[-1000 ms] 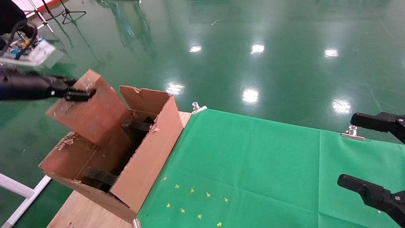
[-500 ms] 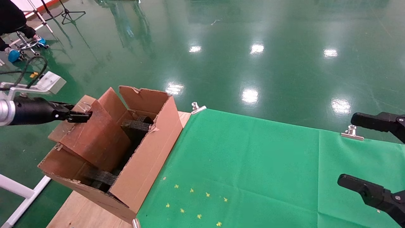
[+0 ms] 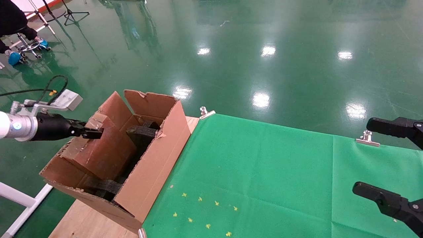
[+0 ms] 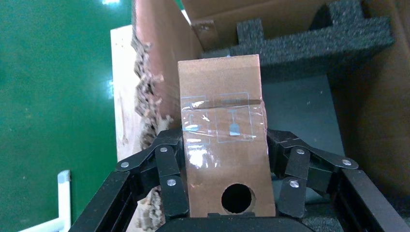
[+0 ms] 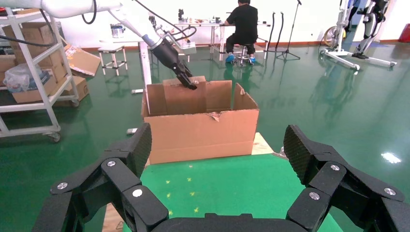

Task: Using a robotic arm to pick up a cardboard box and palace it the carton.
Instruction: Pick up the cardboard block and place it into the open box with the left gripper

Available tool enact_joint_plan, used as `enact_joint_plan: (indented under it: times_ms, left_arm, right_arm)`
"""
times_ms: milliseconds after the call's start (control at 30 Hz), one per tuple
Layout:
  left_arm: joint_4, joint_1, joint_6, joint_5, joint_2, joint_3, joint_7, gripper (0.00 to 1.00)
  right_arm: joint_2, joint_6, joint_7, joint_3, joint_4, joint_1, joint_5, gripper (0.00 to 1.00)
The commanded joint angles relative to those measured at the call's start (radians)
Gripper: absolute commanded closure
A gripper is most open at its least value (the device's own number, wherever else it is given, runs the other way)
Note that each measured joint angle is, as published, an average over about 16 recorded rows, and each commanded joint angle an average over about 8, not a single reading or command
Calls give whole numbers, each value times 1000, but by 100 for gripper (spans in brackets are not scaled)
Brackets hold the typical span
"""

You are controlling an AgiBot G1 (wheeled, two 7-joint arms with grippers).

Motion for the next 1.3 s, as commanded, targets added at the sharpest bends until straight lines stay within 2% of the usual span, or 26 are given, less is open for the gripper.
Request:
enact_joint_plan:
  times_ms: [33, 200, 233, 467, 500, 1300]
  left_arm:
    - [23, 1, -7, 4, 10, 3, 7, 100]
    - [66, 8, -26, 5, 28, 4, 27, 100]
    - [73, 9, -28, 4, 31, 3, 30, 94]
    - [104, 12, -42, -7, 42, -5, 49, 6]
    - [106, 13, -43, -7, 43, -5, 50, 0]
    - [72, 0, -15, -17, 40, -10, 60, 0]
  right_arm:
    - [0, 0, 0, 0, 0, 0, 0, 0]
    - [0, 0, 0, 0, 0, 0, 0, 0]
    - [0, 0, 0, 0, 0, 0, 0, 0]
    - [0, 0, 0, 0, 0, 0, 0, 0]
    - [0, 0, 0, 0, 0, 0, 0, 0]
    - [0, 0, 0, 0, 0, 0, 0, 0]
